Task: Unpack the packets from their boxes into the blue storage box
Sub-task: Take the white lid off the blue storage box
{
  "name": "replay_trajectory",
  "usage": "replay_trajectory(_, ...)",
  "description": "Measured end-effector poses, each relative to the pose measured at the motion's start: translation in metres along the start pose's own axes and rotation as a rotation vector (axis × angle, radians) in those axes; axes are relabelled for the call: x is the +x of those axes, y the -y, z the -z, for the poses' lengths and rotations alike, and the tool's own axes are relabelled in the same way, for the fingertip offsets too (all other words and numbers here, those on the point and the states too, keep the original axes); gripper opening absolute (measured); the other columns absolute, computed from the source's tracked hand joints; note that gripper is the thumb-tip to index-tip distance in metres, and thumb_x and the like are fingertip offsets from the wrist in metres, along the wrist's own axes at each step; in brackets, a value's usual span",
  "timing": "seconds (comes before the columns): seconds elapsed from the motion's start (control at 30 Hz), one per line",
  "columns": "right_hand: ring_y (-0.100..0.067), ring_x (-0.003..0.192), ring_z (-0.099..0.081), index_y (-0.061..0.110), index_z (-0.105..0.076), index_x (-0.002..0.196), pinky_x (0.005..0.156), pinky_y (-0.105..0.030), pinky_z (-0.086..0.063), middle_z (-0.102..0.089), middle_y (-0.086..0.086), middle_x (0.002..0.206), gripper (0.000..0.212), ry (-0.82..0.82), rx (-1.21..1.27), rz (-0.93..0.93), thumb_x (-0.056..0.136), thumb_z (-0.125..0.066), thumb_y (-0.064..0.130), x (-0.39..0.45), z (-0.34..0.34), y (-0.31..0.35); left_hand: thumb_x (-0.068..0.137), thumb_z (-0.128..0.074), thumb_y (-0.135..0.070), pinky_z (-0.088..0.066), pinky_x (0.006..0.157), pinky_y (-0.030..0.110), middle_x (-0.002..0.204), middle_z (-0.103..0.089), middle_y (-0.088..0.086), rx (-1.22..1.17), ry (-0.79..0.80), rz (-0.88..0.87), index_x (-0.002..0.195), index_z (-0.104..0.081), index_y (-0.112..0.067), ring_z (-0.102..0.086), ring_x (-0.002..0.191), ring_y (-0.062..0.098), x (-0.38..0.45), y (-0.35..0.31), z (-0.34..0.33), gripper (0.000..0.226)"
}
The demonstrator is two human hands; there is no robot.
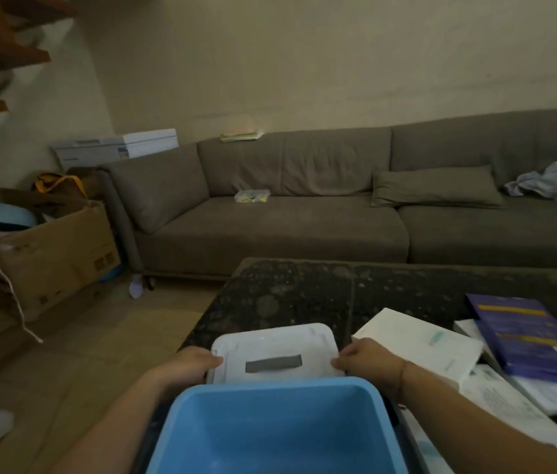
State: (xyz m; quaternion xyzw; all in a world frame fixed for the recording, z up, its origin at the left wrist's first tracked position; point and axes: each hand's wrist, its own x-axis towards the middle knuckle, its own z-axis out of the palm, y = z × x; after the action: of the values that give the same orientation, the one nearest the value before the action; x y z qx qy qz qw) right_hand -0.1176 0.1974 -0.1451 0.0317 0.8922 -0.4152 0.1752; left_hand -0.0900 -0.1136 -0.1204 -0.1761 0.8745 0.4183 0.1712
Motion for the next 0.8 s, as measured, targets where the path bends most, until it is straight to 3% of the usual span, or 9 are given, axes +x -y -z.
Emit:
replay_trajectory(0.1, -0.016, 0.086, -0.066, 0.018, -0.072, 0.085, 0.079, -0.028, -0.054, -0.071, -0.005, 0.090, 0.015, -0.024, 0.016, 0.088, 0.090, -0.060, 0.026, -0.014, 0.008, -0.002, 0.097, -0.056, -0.034, -0.052, 0.093, 0.048, 0.103, -0.063, 0.005, 0.047, 0.031, 0.000, 0.101, -0.063, -0.019, -0.065, 0.095, 0.024, -0.008, -0.001, 0.010, 0.017)
replay_trajectory(0.17, -0.014, 0.084, -0.069, 0.027, -0.068, 0.087, 0.078, -0.027, -0.056, -0.072, -0.003, 0.087, 0.008, -0.093, 0.132, 0.155, 0.090, -0.061, 0.023, -0.030, 0.024, -0.011, 0.099, -0.054, -0.033, -0.051, 0.084, 0.038, 0.114, -0.058, 0.001, 0.014, 0.025, 0.013, 0.113, -0.055, -0.027, -0.061, 0.102, 0.020, -0.022, -0.009, 0.017, 0.016)
replay_trajectory(0.23, -0.014, 0.082, -0.071, 0.028, -0.064, 0.099, 0.077, -0.029, -0.058, -0.074, -0.003, 0.085, 0.012, -0.133, 0.213, 0.194, 0.091, -0.062, 0.020, -0.046, 0.049, -0.029, 0.100, -0.052, -0.032, -0.047, 0.081, 0.033, 0.122, -0.056, 0.002, 0.010, -0.053, -0.039, 0.132, -0.050, -0.025, -0.058, 0.106, 0.020, -0.038, -0.025, 0.022, 0.032)
replay_trajectory(0.37, -0.021, 0.073, -0.072, 0.015, -0.067, 0.100, 0.063, -0.028, -0.058, -0.074, -0.010, 0.080, 0.012, -0.256, 0.221, 0.156, 0.089, -0.066, 0.011, -0.082, 0.106, -0.083, 0.099, -0.055, -0.026, -0.047, 0.084, 0.030, 0.123, -0.061, 0.006, 0.089, -0.268, -0.316, 0.132, -0.055, -0.015, -0.057, 0.102, 0.019, -0.075, -0.087, 0.007, 0.035)
replay_trajectory(0.47, -0.019, 0.063, -0.066, 0.019, -0.070, 0.085, 0.057, -0.024, -0.050, -0.069, 0.001, 0.069, 0.012, -0.547, 0.159, 0.131, 0.086, -0.066, 0.008, -0.099, 0.147, -0.124, 0.096, -0.059, -0.028, -0.047, 0.077, 0.021, 0.118, -0.063, -0.006, 0.129, -0.321, -0.548, 0.123, -0.062, -0.028, -0.058, 0.096, 0.007, -0.110, -0.149, -0.034, 0.027)
replay_trajectory(0.53, -0.015, 0.070, -0.066, 0.017, -0.071, 0.091, 0.062, -0.023, -0.049, -0.070, 0.002, 0.077, 0.007, -0.630, 0.170, 0.091, 0.087, -0.067, 0.014, -0.104, 0.174, -0.147, 0.095, -0.061, -0.026, -0.046, 0.078, 0.026, 0.110, -0.065, -0.010, 0.095, -0.269, -0.653, 0.115, -0.064, -0.031, -0.060, 0.097, 0.005, -0.128, -0.186, -0.076, 0.021)
replay_trajectory(0.67, -0.010, 0.071, -0.059, 0.012, -0.067, 0.100, 0.055, -0.017, -0.042, -0.066, 0.000, 0.085, 0.018, -0.649, 0.012, -0.015, 0.087, -0.067, 0.026, -0.102, 0.213, -0.183, 0.095, -0.062, -0.017, -0.045, 0.072, 0.018, 0.100, -0.066, -0.001, 0.054, -0.001, -0.684, 0.116, -0.067, -0.013, -0.059, 0.087, 0.007, -0.133, -0.243, -0.181, 0.023)
replay_trajectory(0.73, -0.018, 0.079, -0.059, 0.010, -0.066, 0.102, 0.069, -0.026, -0.048, -0.064, -0.008, 0.099, 0.026, -0.647, -0.061, -0.068, 0.088, -0.064, 0.032, -0.098, 0.221, -0.197, 0.095, -0.062, -0.021, -0.044, 0.068, 0.017, 0.100, -0.064, 0.002, 0.064, 0.129, -0.600, 0.112, -0.066, -0.015, -0.057, 0.085, 0.008, -0.120, -0.262, -0.235, 0.019)
replay_trajectory(0.8, -0.021, 0.084, -0.057, 0.017, -0.063, 0.094, 0.080, -0.030, -0.047, -0.059, -0.012, 0.109, 0.025, -0.588, -0.096, -0.114, 0.090, -0.059, 0.041, -0.090, 0.216, -0.204, 0.095, -0.060, -0.026, -0.043, 0.075, 0.025, 0.097, -0.061, 0.002, 0.070, 0.161, -0.501, 0.096, -0.063, -0.023, -0.055, 0.086, 0.012, -0.105, -0.268, -0.278, 0.004)
